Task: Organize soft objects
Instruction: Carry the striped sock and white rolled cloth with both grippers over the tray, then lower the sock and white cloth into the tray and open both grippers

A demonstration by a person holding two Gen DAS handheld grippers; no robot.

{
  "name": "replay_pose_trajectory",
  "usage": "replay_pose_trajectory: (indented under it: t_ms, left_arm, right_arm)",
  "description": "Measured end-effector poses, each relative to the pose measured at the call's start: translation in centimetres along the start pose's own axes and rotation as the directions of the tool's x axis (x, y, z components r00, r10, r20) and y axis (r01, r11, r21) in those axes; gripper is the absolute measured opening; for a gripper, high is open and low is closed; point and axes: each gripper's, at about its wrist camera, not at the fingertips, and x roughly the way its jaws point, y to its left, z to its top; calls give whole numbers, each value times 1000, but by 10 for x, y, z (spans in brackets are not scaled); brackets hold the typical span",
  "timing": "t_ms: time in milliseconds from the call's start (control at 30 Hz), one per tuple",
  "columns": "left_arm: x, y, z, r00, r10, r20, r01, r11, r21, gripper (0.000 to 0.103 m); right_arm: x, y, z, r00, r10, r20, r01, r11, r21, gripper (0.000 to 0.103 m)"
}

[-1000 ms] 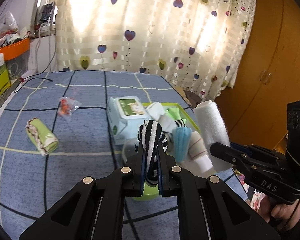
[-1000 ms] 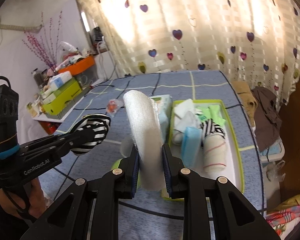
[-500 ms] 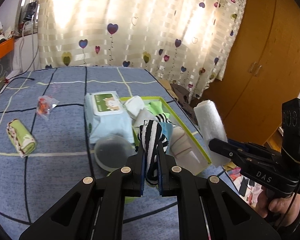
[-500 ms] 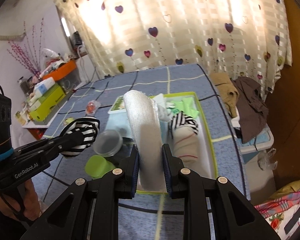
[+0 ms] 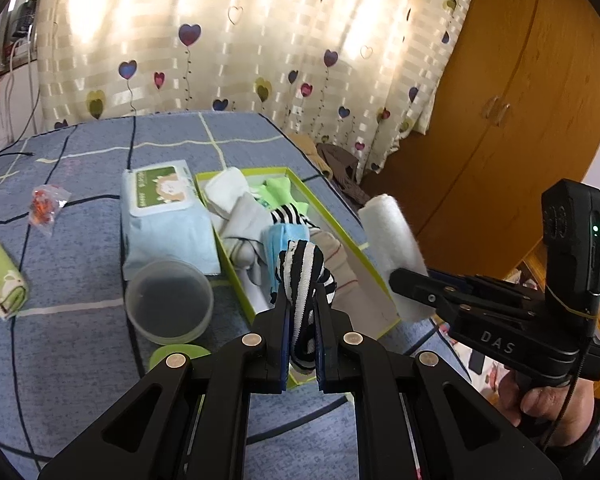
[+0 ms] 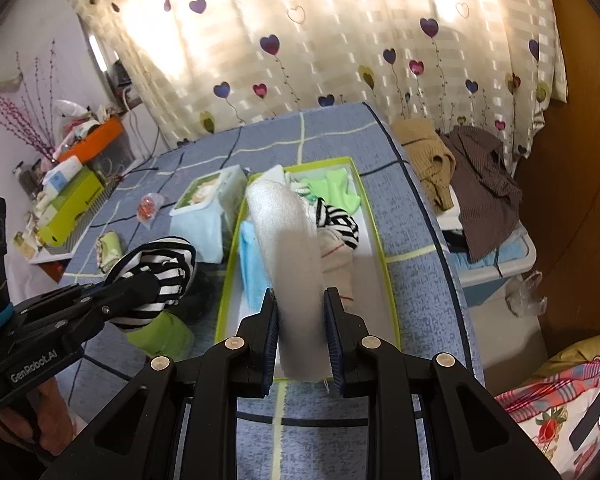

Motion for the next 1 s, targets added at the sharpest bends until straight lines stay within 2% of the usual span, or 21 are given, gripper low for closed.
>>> replay_pose_trajectory:
  t_ms: [467,1000]
  left_arm:
    - [51,-7,-2,995,-8,-103,8,1000,0,10]
    - [88,-6,6,989,17,-148,-21,1000,-22,10]
  right_arm:
    - [40,-32,-2,996,-46,-70,50,997,61,21]
    - [71,-44,9,995,-46,-89,52,996,67,21]
